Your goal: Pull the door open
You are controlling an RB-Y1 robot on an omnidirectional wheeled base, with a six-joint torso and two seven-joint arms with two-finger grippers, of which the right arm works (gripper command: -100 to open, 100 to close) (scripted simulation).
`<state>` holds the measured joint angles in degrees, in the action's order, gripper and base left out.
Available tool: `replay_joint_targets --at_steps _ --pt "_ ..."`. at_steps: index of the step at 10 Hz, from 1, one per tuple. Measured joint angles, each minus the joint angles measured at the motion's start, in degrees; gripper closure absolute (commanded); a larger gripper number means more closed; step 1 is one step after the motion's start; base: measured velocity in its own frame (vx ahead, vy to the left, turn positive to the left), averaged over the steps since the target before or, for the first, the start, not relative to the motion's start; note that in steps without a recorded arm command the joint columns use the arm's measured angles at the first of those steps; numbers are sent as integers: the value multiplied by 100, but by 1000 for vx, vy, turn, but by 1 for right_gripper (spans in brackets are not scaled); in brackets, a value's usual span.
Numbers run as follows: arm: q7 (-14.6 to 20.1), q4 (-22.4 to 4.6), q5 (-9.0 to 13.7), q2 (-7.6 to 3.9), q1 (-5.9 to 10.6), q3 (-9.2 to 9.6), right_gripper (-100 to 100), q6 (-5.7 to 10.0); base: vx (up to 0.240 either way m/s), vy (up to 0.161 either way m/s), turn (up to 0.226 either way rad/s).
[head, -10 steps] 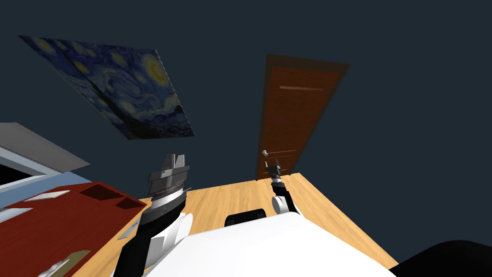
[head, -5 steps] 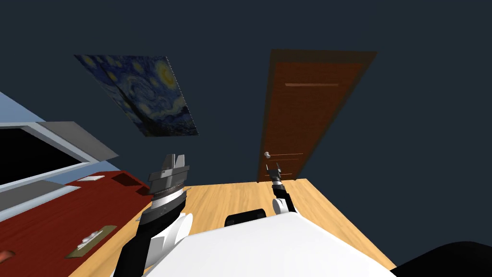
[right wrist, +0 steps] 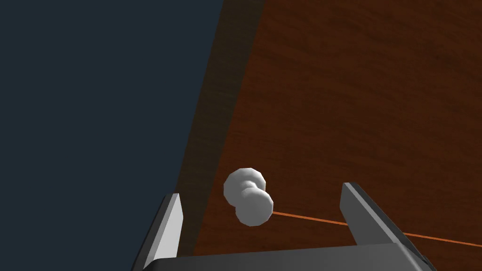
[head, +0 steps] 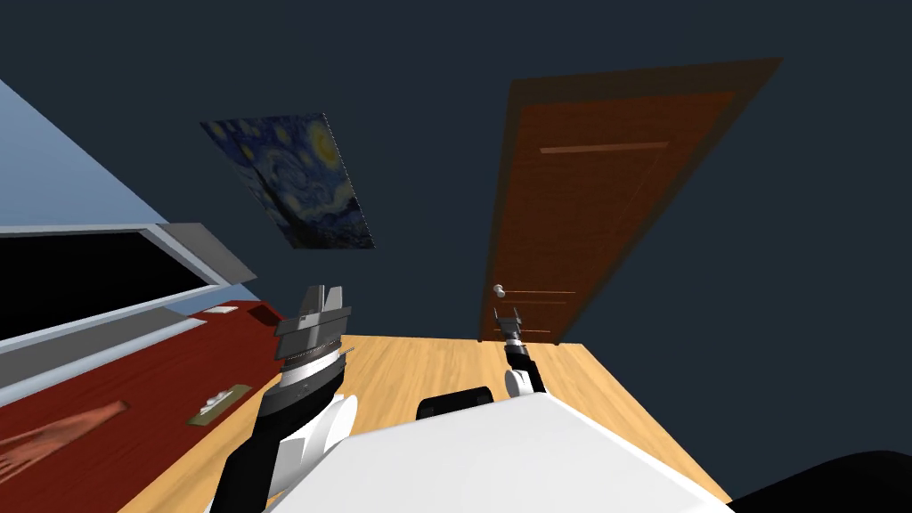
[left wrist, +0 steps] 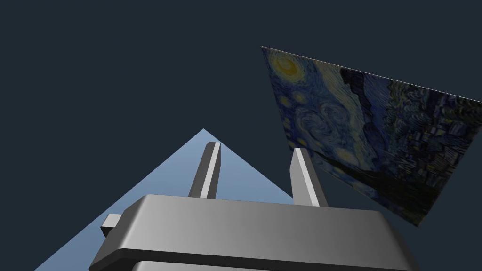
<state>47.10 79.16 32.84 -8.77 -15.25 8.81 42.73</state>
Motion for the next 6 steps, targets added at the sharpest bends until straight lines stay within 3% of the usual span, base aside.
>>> replay_joint_targets --at_steps 3,6 --pt "382 -416 289 -113 81 25 -100 109 12 -88 197" --pt "740 -798 600 -166 164 65 -100 219 -1 -94 116"
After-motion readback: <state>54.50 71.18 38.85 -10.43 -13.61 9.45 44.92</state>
